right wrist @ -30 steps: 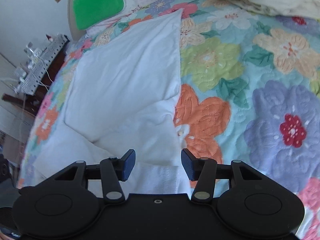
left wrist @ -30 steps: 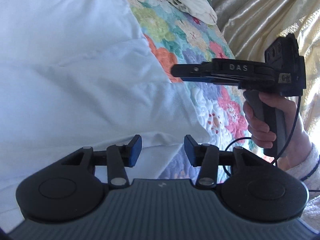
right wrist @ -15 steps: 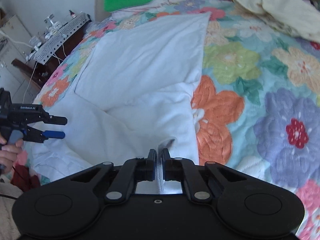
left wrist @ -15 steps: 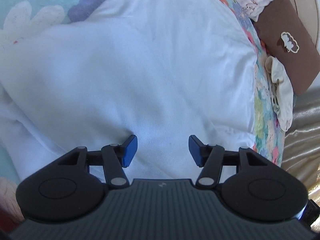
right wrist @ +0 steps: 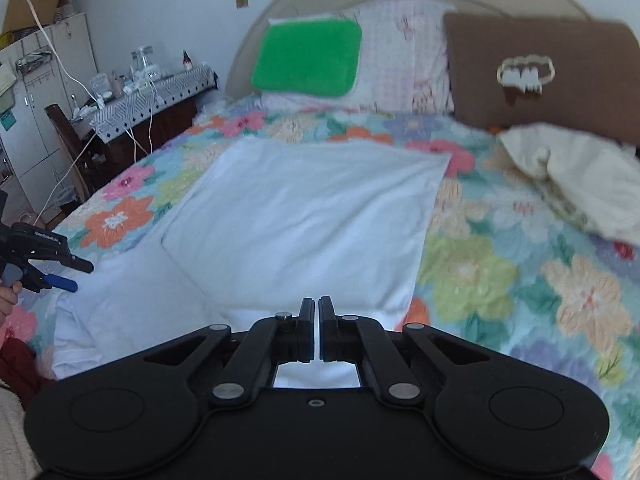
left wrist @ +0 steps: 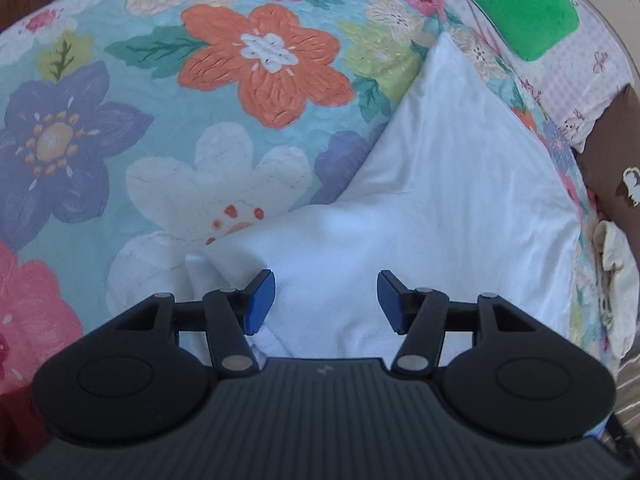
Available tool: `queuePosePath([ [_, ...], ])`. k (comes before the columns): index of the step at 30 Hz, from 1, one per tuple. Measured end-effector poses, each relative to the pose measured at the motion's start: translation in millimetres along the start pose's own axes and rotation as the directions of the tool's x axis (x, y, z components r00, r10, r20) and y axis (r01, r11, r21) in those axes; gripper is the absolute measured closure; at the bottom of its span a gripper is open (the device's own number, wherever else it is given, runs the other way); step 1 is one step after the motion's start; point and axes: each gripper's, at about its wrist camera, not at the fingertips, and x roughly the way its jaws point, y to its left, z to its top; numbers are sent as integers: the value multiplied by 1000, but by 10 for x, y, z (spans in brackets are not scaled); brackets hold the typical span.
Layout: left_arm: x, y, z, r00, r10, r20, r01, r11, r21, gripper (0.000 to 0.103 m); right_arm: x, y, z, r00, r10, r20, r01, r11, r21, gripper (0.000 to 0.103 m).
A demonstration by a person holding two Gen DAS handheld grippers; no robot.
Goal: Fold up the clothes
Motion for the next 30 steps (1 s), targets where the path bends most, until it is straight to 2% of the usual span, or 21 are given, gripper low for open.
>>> queuePosePath([
  [1, 9, 60, 6, 1000, -15, -7, 15, 1000, -20, 47, 35, -37, -82, 1000, -2, -28, 3, 999, 32, 93],
  [3, -6, 98, -15, 999, -45, -5, 45, 998, -35, 50, 112, -95, -194, 996, -34, -77, 38, 998, 49, 83],
  [5, -13, 126, -13, 998, -65, 2, 65, 997, -53, 51, 191, -152, -297, 990, -68, -125, 75, 995, 59, 61],
  [6, -27, 142, -13, 998, -69, 11, 69, 996, -63, 52, 216, -176, -329, 985, -93, -142, 102, 993, 60, 57],
  [8, -58, 158, -4, 999, -34, 36, 36, 997, -72, 53, 257, -222, -372, 975, -141, -174, 155, 986, 65, 42],
  [9, -66, 151, 1, 999, -7, 45, 9, 998, -63, 53, 274, -243, -385, 971, -148, -190, 164, 984, 72, 41],
  [11, -47, 130, 6, 998, 38, 43, -36, 999, -37, 53, 287, -272, -417, 971, -122, -208, 145, 985, 97, 41],
  [14, 30, 152, -11, 1000, -17, -12, 16, 999, -49, 52, 289, -207, -431, 976, -75, -203, 93, 992, 82, 42],
  [15, 55, 162, -13, 999, -41, -28, 39, 997, -60, 52, 290, -183, -435, 978, -60, -201, 76, 994, 76, 46],
  [17, 72, 144, -24, 998, -60, -35, 58, 996, -62, 52, 273, -98, -433, 981, -52, -189, 57, 998, 25, 85],
  [19, 60, 93, -32, 998, -53, -20, 52, 998, -42, 53, 230, 24, -417, 985, -64, -161, 55, 997, -61, 92],
  [20, 54, 68, -36, 999, -50, -12, 49, 998, -31, 53, 208, 67, -411, 988, -58, -144, 46, 995, -86, 99],
  [24, 83, -13, -30, 999, -36, -5, 36, 999, 1, 53, 231, 158, -406, 987, -74, -145, 52, 987, -149, 99],
  [27, 78, -41, -40, 1000, -30, 3, 29, 999, 21, 61, 267, 99, -419, 984, -77, -158, 61, 993, -99, 93],
  [28, 69, -46, -42, 999, -31, 8, 30, 999, 25, 63, 285, 69, -431, 982, -68, -174, 55, 996, -77, 84],
  [29, 65, -53, -43, 999, -38, 7, 38, 999, 33, 64, 309, 38, -445, 979, -56, -195, 46, 997, -56, 67],
  [30, 62, -60, -43, 999, -46, 5, 46, 998, 42, 65, 321, 38, -478, 977, -53, -207, 42, 997, -57, 58],
])
